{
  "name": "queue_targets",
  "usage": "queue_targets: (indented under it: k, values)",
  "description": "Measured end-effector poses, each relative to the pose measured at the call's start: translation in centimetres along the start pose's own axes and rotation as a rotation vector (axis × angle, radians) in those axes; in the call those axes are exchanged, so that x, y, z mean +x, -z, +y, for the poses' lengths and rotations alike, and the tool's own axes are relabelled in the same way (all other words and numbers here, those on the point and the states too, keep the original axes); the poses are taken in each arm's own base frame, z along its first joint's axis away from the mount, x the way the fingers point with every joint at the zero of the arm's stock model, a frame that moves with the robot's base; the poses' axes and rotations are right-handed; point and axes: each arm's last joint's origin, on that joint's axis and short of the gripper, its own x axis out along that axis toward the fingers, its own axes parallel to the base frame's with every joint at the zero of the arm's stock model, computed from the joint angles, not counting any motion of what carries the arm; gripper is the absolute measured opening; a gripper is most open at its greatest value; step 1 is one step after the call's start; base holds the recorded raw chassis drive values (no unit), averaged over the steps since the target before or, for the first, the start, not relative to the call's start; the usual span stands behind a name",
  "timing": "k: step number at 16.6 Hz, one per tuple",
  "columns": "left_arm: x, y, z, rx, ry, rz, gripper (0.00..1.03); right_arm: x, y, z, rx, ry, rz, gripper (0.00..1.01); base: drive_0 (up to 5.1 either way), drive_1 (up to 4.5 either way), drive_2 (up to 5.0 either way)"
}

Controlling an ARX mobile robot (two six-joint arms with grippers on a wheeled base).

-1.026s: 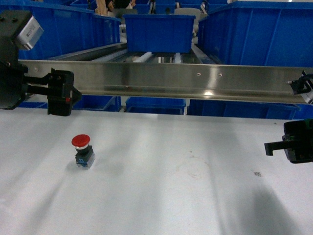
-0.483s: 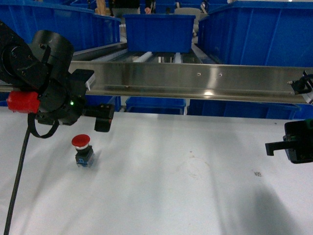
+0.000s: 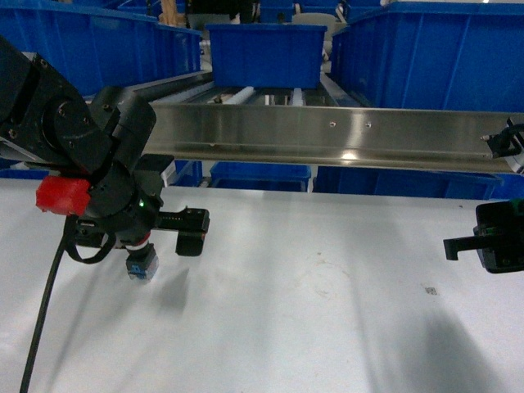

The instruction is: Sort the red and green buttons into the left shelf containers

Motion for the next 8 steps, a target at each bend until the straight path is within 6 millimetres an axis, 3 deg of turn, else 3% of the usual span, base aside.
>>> queue_targets:
  k: [3, 6, 8]
  values:
    - [1.5, -0.3, 1.0, -0.025, -0.039, 0.007, 0.98, 0.0, 0.0, 0.0, 0.000, 0.000, 0.000, 0.30, 0.0, 0.00, 0.0]
    - [1.4, -0.7, 1.4, -0.065, -0.057, 0.040, 0.97, 0.0, 0.0, 0.0, 0.000, 0.000, 0.000, 0.30, 0.0, 0.00, 0.0]
    - [1.4, -0.4, 0.6, -0.056, -0.051, 0.059, 0.86, 0.0, 0.0, 0.0, 0.000, 0.000, 0.000, 0.30, 0.0, 0.00, 0.0]
